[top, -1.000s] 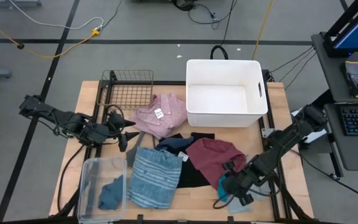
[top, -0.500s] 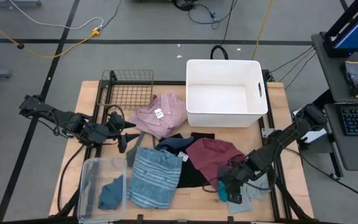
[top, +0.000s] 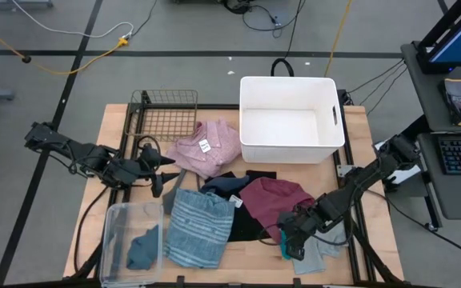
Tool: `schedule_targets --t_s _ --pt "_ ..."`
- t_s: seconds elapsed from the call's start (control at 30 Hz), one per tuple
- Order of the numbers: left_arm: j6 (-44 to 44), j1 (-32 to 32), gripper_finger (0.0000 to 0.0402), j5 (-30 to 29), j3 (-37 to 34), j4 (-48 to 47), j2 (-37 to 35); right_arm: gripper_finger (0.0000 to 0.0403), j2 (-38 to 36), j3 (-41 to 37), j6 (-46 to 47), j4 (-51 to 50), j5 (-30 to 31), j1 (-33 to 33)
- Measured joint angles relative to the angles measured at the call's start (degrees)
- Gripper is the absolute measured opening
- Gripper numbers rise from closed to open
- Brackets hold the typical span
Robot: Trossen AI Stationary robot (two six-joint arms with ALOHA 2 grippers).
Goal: Pick & Place Cloths
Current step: Put the blue sock into the transparent container
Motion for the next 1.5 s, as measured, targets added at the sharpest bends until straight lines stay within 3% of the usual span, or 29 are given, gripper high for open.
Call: schedule_targets --t_s 0.4,0.63,0.83,1.1,1.5 --pt "1.97 -0.02 0.025 3.12 0.0 -0.09 0.0 0.0139 5.77 -0.01 2.57 -0.67 1.29 -0.61" --pt "2.98 -0.02 0.025 3.67 0.0 -0.13 0.02 0.0131 9.62 -0.02 2.75 -0.26 -2.6 -0.67" --pt "3.44 -0.02 0.025 3.68 0.0 -0.13 0.02 0.0099 9.76 -0.02 4.19 -0.6 -3.04 -1.02" --pt "4.18 -0.02 0.025 4.58 0.0 -0.1 0.02 0.0009 9.36 -0.02 4.0 -1.78 -3.12 -1.49" --pt "4.08 -0.02 0.025 4.61 0.0 -0.09 0.02 0.0002 8.53 -0.02 5.61 -1.81 -3.19 -1.49"
